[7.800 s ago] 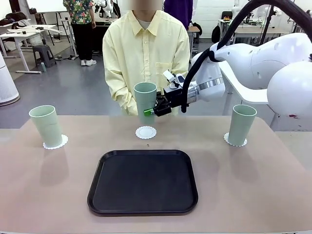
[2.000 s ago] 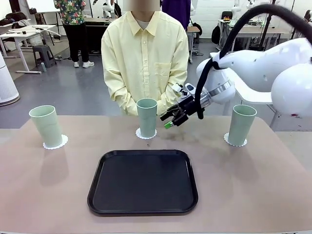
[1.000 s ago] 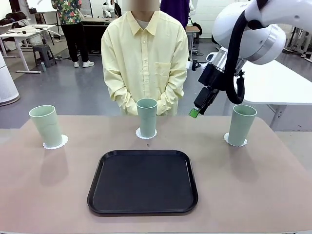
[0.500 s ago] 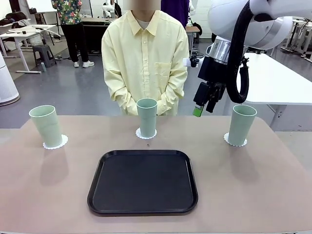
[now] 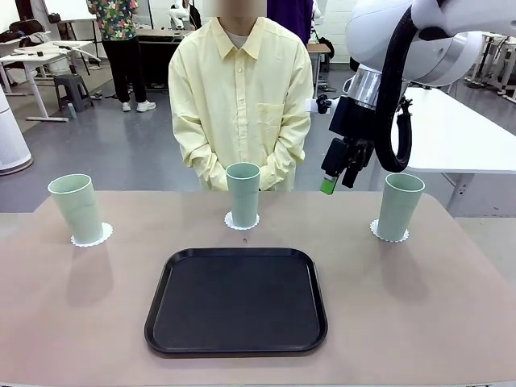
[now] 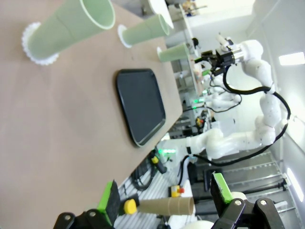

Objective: Place coasters on the table and set cups on them.
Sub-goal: Take one Reusable plastic cup from the Flat Tray and place it on a coaster set by the human.

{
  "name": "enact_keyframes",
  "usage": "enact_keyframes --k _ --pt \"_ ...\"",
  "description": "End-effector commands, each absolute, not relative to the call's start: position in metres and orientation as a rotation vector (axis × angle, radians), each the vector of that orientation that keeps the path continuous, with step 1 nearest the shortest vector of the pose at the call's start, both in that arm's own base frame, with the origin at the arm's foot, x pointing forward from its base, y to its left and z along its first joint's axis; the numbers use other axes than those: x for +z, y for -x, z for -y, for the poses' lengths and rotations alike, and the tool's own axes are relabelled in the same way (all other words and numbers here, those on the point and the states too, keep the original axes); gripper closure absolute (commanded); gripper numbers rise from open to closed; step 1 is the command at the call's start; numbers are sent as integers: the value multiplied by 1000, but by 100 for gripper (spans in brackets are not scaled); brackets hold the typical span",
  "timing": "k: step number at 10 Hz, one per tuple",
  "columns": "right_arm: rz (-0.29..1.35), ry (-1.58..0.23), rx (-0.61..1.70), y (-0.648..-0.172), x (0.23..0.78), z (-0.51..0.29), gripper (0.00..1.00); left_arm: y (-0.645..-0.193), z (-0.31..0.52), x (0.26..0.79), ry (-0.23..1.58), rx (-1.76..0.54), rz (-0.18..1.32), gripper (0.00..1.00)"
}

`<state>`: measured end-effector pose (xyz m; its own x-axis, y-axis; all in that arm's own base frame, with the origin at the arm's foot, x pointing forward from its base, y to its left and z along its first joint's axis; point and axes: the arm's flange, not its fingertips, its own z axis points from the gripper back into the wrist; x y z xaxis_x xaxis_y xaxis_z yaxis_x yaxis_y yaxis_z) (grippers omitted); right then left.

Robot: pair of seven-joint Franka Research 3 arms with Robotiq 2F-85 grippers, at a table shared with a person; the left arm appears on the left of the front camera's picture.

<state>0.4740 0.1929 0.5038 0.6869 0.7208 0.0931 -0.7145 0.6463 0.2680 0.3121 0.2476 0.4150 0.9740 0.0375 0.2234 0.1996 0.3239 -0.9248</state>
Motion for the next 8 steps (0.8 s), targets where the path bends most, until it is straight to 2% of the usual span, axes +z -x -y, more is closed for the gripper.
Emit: enact_keyframes --k 1,8 --pt "-5 -313 818 -474 502 -194 0 -309 -249 416 1240 -111 218 0" --pt "-5 -313 818 -474 502 -194 0 -309 -249 416 1240 -111 218 0"
